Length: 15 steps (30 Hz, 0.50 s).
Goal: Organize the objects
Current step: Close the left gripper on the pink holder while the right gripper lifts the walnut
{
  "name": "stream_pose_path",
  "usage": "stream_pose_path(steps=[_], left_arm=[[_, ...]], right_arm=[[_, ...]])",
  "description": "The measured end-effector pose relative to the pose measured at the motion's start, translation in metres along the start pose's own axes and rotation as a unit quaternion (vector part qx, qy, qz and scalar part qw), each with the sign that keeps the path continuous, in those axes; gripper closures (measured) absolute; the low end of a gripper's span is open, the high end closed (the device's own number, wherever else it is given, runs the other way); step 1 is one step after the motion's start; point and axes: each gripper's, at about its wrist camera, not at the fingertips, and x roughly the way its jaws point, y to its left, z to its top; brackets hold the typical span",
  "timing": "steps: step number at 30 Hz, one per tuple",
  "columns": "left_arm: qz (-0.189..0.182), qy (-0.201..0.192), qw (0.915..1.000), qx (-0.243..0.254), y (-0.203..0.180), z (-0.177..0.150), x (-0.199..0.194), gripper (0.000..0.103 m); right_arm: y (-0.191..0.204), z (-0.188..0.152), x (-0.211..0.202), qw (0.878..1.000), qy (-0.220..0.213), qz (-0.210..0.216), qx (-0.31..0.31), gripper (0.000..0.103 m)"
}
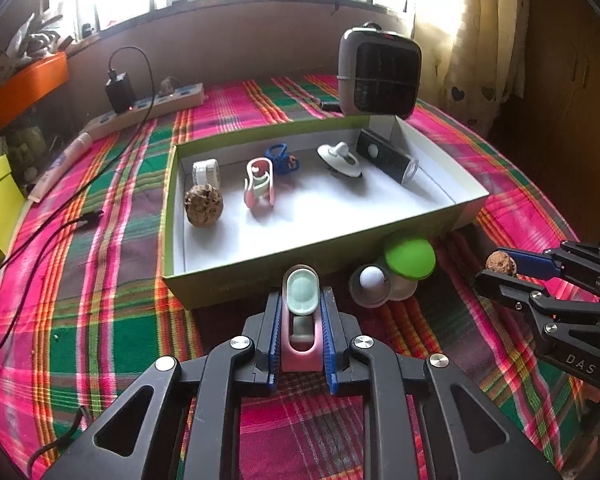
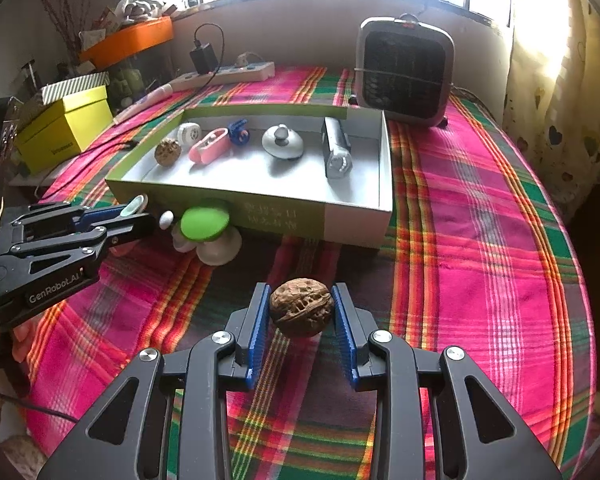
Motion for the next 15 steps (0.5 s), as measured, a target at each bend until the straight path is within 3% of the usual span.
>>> stream_pose_path(steps=[15], left_arm=[[0.006,-0.031,0.9993,-0.020,0.012,0.019,-0.017,0.087]], right_arm=[[0.008,0.032,-0.013,0.999,-0.038,0.013,-0.012,0.071]])
